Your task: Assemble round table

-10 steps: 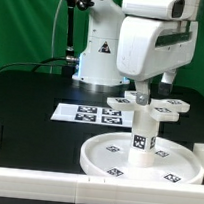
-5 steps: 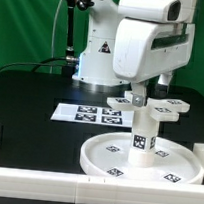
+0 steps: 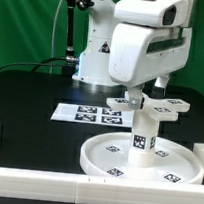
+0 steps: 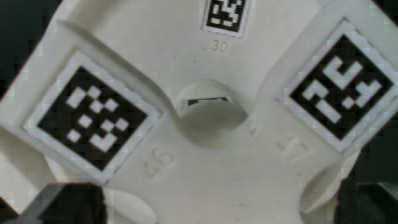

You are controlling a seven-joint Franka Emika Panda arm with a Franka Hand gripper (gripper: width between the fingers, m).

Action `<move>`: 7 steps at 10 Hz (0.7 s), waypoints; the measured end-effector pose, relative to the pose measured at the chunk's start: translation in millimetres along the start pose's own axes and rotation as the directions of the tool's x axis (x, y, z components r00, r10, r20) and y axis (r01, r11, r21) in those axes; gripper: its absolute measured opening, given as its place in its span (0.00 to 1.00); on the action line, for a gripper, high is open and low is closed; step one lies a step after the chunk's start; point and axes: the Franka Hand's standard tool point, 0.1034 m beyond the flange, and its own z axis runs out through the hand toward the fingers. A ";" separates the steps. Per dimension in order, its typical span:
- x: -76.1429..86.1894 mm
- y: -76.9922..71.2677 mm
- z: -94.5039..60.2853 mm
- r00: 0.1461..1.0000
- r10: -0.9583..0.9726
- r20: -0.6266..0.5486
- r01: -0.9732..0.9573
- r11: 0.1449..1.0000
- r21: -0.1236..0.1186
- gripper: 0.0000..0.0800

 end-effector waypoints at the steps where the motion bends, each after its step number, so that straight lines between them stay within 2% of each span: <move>1: -0.2 -0.3 1.5 1.000 0.004 0.002 -0.004 1.000 0.002 0.81; 5: 0.9 -1.7 3.0 1.000 0.012 0.004 -0.013 1.000 0.003 0.81; 6: 1.0 -1.6 2.9 1.000 0.014 0.004 -0.014 1.000 0.003 0.65; 7: 0.8 -1.4 2.9 1.000 0.014 0.004 -0.014 1.000 0.003 0.65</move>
Offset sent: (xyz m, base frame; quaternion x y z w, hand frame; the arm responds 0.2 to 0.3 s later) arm 0.0026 0.0041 -0.0018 -0.0044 -0.0030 0.0033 1.0000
